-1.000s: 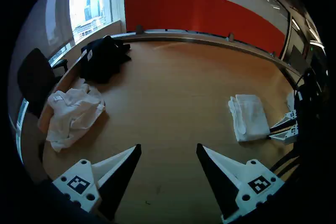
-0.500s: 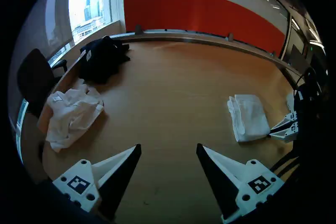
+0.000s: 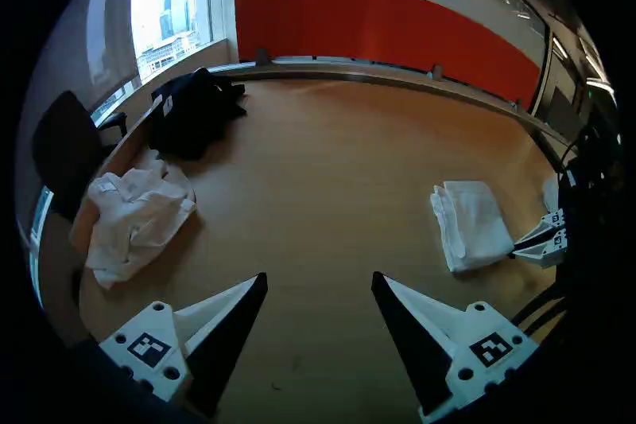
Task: Fold towel
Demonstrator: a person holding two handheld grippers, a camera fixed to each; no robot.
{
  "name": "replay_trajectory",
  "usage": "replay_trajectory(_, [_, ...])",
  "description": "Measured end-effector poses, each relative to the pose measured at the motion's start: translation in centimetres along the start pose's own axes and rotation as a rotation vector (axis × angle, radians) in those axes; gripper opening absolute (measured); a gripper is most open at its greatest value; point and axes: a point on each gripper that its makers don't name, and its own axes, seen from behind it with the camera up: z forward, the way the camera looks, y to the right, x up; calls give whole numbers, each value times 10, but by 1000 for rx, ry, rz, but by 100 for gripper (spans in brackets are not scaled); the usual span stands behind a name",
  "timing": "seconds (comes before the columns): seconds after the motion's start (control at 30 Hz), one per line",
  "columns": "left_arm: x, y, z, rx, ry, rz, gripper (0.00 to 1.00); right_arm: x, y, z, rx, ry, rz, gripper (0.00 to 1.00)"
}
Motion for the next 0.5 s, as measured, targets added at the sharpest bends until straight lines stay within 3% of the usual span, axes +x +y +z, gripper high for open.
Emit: replay_trajectory(0.5, [3,1,-1,-7,9,1,98,13,6,-6,-13,29,2,5])
